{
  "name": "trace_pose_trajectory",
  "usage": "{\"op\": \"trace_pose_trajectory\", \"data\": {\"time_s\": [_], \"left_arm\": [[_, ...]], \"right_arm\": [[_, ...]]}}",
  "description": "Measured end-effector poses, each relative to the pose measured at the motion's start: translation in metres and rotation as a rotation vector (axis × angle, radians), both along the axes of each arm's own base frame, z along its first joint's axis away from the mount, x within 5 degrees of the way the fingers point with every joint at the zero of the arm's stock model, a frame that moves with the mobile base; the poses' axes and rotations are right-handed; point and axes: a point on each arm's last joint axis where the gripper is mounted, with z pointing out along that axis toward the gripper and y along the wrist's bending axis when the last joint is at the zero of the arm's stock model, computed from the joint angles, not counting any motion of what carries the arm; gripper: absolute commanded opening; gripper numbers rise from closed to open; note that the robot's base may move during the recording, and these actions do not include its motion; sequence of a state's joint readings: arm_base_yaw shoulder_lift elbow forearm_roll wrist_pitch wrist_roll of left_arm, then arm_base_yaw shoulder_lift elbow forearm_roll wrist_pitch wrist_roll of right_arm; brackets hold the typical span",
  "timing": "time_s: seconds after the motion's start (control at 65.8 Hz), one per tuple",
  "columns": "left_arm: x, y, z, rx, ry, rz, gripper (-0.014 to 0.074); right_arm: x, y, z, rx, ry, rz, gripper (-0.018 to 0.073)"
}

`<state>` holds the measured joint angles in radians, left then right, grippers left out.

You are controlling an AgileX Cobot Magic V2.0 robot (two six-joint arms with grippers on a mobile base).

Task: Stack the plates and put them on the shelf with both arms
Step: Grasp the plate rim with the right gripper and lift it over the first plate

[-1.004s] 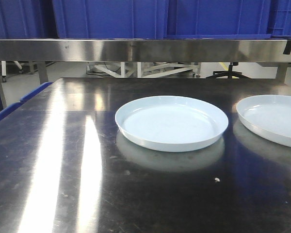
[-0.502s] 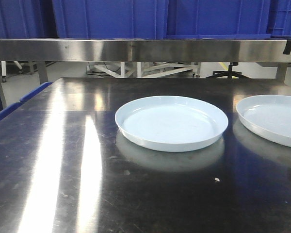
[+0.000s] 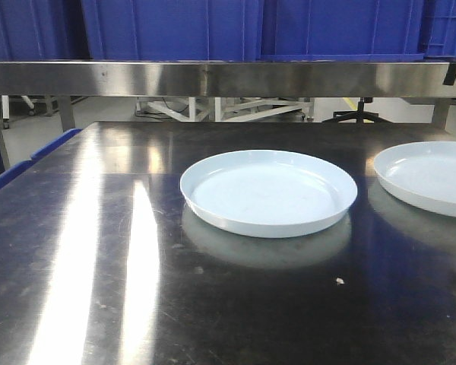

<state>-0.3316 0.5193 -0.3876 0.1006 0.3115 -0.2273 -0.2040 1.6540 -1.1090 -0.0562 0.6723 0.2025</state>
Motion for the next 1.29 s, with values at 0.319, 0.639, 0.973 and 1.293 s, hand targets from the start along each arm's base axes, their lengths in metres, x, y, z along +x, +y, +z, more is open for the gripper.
{"op": "trace_pose_trajectory", "data": {"time_s": [0.319, 0.639, 0.973, 1.293], "left_arm": [[0.0, 0.0, 0.0, 0.0, 0.0, 0.0, 0.0087], [0.0, 0.0, 0.0, 0.0, 0.0, 0.0, 0.0087], [0.0, 0.0, 0.0, 0.0, 0.0, 0.0, 0.0087], [0.0, 0.0, 0.0, 0.0, 0.0, 0.0, 0.0087]], "right_arm": [[-0.012, 0.002, 0.077, -0.057, -0.212, 0.002, 0.0055], [-0.046, 0.012, 0.129, -0.046, -0.366, -0.005, 0.0055], [-0.04, 0.069, 0.129, 0.017, -0.361, 0.181, 0.0055], [-0.023, 0.137, 0.1, 0.055, -0.288, 0.397, 0.0055]]}}
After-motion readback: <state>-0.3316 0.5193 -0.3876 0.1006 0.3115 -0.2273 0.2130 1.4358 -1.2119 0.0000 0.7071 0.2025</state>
